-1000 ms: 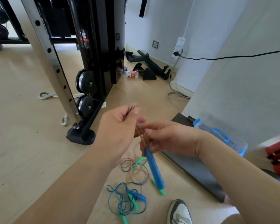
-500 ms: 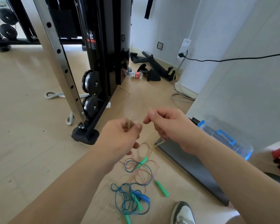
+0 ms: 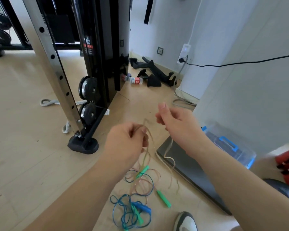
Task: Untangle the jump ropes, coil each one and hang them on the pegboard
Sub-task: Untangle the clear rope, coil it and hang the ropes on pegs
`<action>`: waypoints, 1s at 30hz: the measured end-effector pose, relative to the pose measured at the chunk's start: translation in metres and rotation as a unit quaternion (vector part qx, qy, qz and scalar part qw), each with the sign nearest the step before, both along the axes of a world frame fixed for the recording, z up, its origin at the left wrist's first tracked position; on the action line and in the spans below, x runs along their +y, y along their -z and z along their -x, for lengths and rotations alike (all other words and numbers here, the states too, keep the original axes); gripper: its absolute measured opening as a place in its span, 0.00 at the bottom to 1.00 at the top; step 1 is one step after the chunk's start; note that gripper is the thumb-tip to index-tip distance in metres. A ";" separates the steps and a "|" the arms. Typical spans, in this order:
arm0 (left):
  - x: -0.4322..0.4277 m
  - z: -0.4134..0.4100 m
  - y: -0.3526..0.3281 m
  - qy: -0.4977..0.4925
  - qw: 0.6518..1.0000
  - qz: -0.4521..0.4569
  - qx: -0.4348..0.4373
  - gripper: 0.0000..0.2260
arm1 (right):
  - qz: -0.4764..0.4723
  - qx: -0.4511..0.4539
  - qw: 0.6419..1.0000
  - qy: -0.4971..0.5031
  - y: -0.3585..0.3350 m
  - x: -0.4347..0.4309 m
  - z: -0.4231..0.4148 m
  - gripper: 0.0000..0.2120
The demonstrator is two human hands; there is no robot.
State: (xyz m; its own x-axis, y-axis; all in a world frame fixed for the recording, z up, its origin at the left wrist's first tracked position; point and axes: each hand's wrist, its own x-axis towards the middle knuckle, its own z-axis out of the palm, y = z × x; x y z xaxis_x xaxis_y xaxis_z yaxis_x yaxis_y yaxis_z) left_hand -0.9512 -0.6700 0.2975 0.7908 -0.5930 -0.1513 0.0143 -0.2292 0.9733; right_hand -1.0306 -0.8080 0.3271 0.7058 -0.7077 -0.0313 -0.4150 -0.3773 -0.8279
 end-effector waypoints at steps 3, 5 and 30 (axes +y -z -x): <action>-0.008 -0.001 -0.003 -0.023 0.996 0.049 0.074 0.09 | -0.034 0.067 0.996 -0.053 0.001 -0.004 0.006 0.15; -0.013 0.000 0.001 -0.022 0.995 0.050 0.082 0.10 | -0.120 0.144 0.972 -0.145 0.012 0.001 0.005 0.13; -0.027 0.004 -0.001 -0.030 0.995 0.067 0.070 0.10 | -0.118 0.133 0.974 -0.142 0.011 -0.019 0.007 0.16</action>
State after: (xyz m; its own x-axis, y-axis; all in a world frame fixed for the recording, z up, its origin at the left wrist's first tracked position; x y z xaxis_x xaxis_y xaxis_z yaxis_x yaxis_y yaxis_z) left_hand -0.9548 -0.6972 0.2987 0.8019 -0.5682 -0.1848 0.1612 -0.0921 0.9826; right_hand -1.0380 -0.8271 0.3162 0.8171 -0.4362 -0.3770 -0.5326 -0.3209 -0.7832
